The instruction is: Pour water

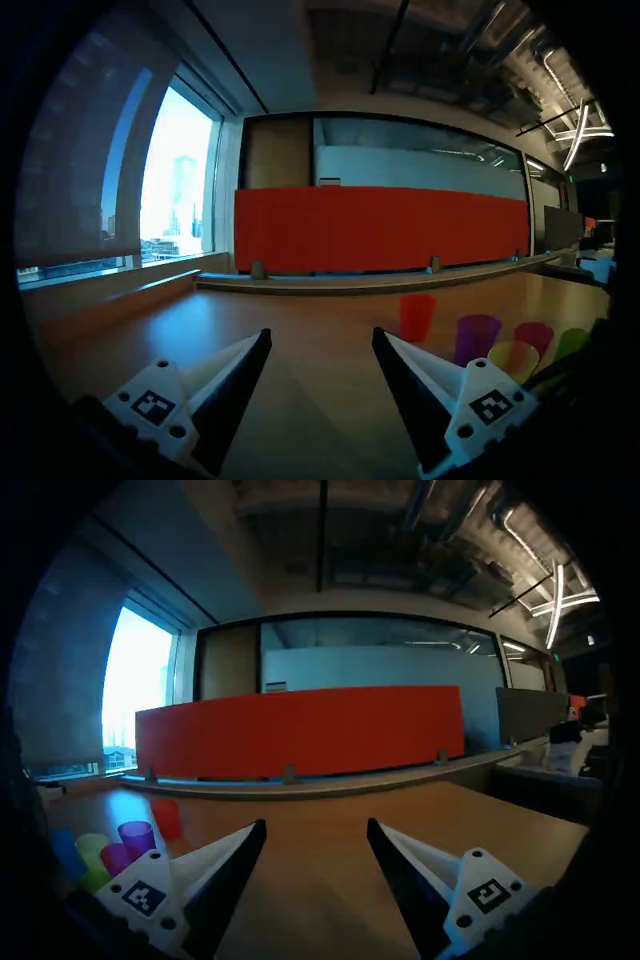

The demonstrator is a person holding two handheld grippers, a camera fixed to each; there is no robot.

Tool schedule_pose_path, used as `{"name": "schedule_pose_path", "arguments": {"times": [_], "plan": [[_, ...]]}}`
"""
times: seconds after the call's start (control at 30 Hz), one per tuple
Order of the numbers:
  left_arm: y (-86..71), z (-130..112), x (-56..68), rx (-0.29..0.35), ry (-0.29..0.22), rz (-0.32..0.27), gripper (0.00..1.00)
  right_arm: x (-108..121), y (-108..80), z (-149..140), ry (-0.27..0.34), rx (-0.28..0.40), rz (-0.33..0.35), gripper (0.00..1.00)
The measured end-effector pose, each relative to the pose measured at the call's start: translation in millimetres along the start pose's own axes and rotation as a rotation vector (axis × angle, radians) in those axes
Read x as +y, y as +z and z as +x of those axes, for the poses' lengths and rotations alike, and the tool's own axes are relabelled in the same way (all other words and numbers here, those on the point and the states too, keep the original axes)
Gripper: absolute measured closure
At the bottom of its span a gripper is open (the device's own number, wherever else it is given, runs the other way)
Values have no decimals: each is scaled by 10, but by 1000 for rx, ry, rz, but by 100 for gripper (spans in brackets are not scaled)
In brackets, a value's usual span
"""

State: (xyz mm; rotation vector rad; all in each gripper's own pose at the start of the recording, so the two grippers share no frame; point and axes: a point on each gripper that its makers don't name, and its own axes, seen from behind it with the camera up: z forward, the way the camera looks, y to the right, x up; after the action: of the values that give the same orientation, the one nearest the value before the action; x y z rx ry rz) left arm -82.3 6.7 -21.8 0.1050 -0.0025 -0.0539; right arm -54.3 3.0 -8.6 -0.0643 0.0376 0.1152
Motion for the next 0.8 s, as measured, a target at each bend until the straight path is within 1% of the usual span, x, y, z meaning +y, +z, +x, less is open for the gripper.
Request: {"name": "schedule_pose_path", "arguments": {"times": [0.17,0.3,0.8], "plan": [[-1,-2,0,0,0,0,7,-17,28,-116,-35,-26,-6,2],[0,-3,-3,0,0,0,7,-63,46,-147,-58,-43,-3,2],[1,-3,-4,0,0,0,7,-76,19,-108,-63,-41,-8,2]]}}
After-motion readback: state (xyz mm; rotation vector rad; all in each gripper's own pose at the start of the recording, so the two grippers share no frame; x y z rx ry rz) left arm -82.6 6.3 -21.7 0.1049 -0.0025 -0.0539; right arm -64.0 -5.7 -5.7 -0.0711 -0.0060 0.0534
